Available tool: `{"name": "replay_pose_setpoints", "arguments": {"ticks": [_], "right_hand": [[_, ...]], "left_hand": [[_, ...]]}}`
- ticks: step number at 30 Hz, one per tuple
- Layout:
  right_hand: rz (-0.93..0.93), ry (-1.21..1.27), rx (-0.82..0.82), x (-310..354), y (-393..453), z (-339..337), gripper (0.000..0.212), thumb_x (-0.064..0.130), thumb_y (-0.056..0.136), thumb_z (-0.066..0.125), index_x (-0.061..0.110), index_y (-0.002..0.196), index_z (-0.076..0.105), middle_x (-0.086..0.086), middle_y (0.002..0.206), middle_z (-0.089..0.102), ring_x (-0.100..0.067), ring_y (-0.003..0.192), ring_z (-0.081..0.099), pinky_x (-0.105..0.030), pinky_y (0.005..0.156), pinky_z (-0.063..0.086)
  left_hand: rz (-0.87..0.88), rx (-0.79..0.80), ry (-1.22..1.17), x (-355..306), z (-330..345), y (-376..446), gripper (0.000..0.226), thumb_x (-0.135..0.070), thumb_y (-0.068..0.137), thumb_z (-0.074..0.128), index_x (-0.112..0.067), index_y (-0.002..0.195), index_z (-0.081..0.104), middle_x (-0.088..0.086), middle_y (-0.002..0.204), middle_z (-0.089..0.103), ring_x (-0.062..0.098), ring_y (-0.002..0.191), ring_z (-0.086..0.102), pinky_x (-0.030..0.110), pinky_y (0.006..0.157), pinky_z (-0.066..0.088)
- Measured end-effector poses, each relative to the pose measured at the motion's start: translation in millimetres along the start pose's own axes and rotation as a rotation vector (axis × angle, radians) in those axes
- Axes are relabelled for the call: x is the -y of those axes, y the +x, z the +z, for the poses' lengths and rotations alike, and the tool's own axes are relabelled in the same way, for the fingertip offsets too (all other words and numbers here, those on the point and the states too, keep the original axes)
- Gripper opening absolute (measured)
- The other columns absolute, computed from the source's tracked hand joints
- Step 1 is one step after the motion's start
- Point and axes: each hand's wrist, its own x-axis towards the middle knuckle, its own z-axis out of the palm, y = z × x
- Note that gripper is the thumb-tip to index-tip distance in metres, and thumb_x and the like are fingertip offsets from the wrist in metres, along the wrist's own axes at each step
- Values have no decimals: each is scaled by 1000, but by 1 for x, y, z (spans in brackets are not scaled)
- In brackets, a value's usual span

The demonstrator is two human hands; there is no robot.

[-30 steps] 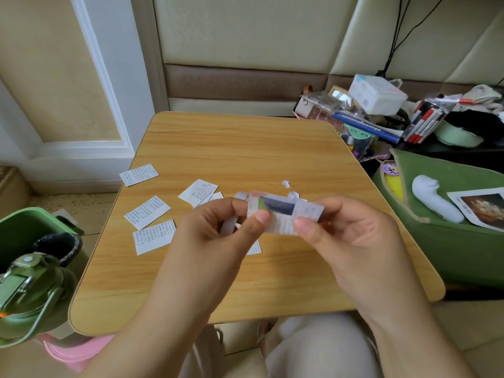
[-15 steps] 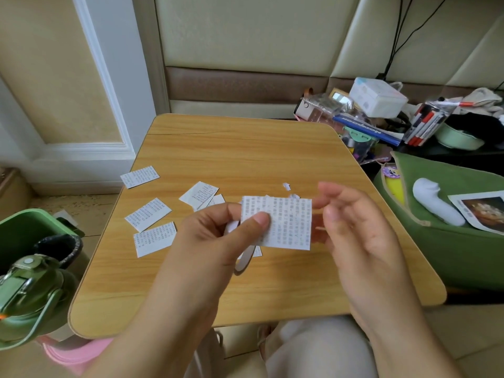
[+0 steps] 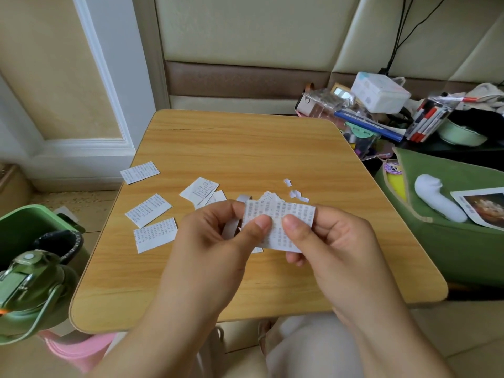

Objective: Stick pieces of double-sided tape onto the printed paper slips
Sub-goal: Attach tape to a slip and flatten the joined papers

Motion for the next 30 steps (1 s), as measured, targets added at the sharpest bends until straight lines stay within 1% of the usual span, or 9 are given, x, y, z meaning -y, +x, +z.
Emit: {"name": "replay_pose_setpoints", "arguments": {"ticks": [4,6,8,12,15,19,21,25,30], "right_hand": [[104,24,14,-11,6,-6,18,16,91,60,8,80,71,-1,63,68,-7,49,55,-19,52,43],[162,-64,-26,-27,11,-14,15,19,89,63,10,81,71,-5,66,70,-7,50,53,-20,53,42],[242,-227,-27,-49,17,-21,19,24,88,66,8,80,70,-9,65,67,-10,53,49,-25,57,39],[313,-512,19,-92,21,-19,42,21,85,68,7,56,41,5,50,29,-10,51,26,-26,49,23],[246,-639,-72,-110,18,-14,51,16,83,70,15,53,28,5,57,29,-13,53,28,-23,48,21],[194,-770,-138,-116,16,-12,18,22,78,75,16,81,58,10,83,43,-14,82,47,-24,70,34],[79,-873,-164,-118,15,-13,26,21,74,78,20,93,60,8,94,46,-16,93,47,-28,82,38],[-119,-846,-30,-121,14,0,7,20,74,71,20,69,65,9,80,44,-18,83,46,-26,74,38],[-22,-888,-4,-125,20,-14,12,19,81,73,18,70,66,15,77,40,-19,89,45,-33,80,37]], "left_hand": [[18,-18,175,9,-2,8,15,-23,85,66,-17,71,68,-11,51,48,6,42,28,13,42,26],[102,-75,390,24,-6,14,3,-27,82,69,-28,79,68,-13,61,50,3,45,37,17,58,31],[216,-128,726,44,-12,19,18,-33,79,71,-43,93,65,-13,74,45,-1,62,45,30,73,25],[273,-1,1082,86,-11,20,26,-39,68,69,-40,93,72,-4,78,37,19,75,48,36,71,22],[282,65,1185,106,-5,16,22,-41,67,60,-40,85,73,-3,77,33,24,72,50,37,71,25],[310,79,1241,118,-2,16,30,-47,70,47,-38,79,74,-2,76,35,24,70,48,36,70,28],[322,70,1246,118,-1,17,33,-49,70,46,-38,81,75,-3,76,34,24,69,49,38,69,32],[343,35,1223,121,-1,18,32,-50,71,47,-38,80,75,-5,75,31,25,69,49,36,70,28],[336,48,1247,123,-2,18,35,-53,70,47,-38,83,75,-6,76,30,25,70,49,34,71,22]]}}
